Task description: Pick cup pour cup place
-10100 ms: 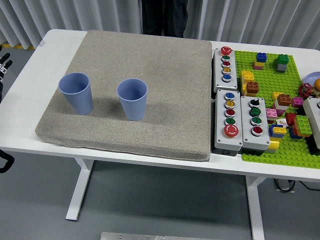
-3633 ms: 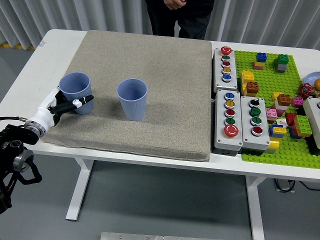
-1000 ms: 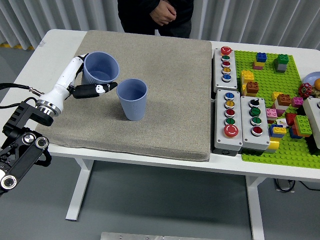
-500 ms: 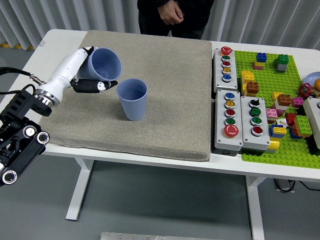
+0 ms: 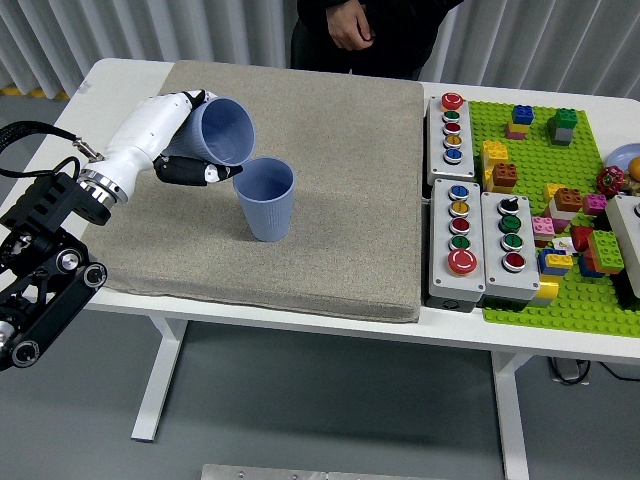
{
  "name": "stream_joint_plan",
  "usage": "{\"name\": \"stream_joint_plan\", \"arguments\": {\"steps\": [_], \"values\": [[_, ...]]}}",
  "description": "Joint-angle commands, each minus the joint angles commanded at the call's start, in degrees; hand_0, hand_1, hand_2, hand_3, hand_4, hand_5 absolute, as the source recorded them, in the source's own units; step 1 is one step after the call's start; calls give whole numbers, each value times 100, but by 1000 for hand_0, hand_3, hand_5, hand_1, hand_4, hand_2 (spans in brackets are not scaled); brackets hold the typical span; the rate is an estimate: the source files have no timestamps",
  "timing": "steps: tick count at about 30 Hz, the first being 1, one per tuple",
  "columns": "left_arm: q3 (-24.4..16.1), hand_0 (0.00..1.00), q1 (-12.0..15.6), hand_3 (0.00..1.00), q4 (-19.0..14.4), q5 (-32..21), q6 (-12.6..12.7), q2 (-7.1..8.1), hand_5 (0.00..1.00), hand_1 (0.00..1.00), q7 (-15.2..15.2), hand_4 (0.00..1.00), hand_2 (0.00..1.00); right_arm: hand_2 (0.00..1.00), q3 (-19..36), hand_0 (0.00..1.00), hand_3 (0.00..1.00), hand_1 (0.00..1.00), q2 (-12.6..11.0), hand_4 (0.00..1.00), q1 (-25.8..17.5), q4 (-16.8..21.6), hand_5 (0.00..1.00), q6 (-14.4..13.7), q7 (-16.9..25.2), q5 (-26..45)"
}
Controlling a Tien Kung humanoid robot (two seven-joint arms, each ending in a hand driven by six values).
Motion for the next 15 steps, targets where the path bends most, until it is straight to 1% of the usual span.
{"name": "stream_joint_plan", "arguments": {"steps": [4,8,15], "values": [[54,593,-66,521,21,281,9,55,155,504,14,798,534,733,-12,721,697,687,-2,314,9,0,301,-3,4,26],[95,594,-108,522,83,767,-5,118,155,504,38,797,534,734,-20,721,697,687,-3,313,14,0,298,-2,5,39],[156,594,-122,528,118,990,24,182,151,505,37,797,534,734,-16,721,697,687,-3,314,10,0,297,-1,5,38]]}}
